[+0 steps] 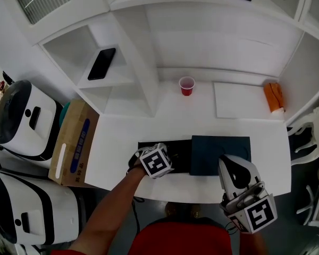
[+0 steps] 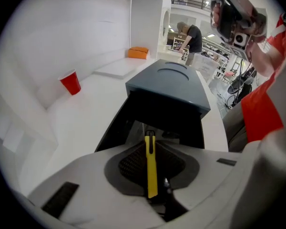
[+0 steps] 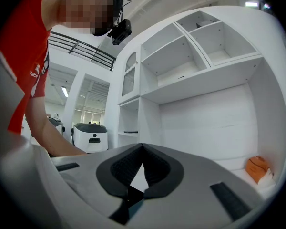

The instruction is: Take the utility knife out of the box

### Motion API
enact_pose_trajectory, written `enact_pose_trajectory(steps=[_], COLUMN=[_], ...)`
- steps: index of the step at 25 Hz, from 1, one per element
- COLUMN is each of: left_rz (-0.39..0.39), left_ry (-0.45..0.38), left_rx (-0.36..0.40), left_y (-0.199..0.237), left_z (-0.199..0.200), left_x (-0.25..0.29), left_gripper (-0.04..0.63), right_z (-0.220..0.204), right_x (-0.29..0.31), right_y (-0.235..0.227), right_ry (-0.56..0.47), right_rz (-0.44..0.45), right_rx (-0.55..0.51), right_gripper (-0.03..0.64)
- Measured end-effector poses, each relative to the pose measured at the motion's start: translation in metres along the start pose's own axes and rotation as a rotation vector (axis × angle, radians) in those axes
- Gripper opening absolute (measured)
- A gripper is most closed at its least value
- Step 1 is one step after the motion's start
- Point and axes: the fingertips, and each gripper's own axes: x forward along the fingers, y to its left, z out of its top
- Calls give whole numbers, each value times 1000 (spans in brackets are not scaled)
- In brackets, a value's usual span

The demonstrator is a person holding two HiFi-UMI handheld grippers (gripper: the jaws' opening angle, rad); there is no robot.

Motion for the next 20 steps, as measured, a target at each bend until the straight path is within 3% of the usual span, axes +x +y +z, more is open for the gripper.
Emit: enact_pose_trajectory(steps=[4,6,10,14,17,20], left_rz=[60,112,244,377,416,441], left_ry=[-128,-250,-573,-847,-1006,-1110], left_rx=[-30,-59,-129,-142,-163,-170], left_y=[-2,-1,-7,-24,-46,-69], left_z=[19,38,79,103,116,122], left_x=[-28,-55,-125,-189,-223,-245], left_gripper=[89,89,89,89,89,89], right_z=[1,2,4,9,12,18], right_x=[0,0,0,1,1,0], right_y=[4,6,11,21,30,39], right_ry=[-2,-6,-20,-36,-44,-56], right_rz=[12,17,31,56,77,96], right_rx=[3,10,23,40,47,55], right_gripper=[-5,-5,-5,-5,-5,-5])
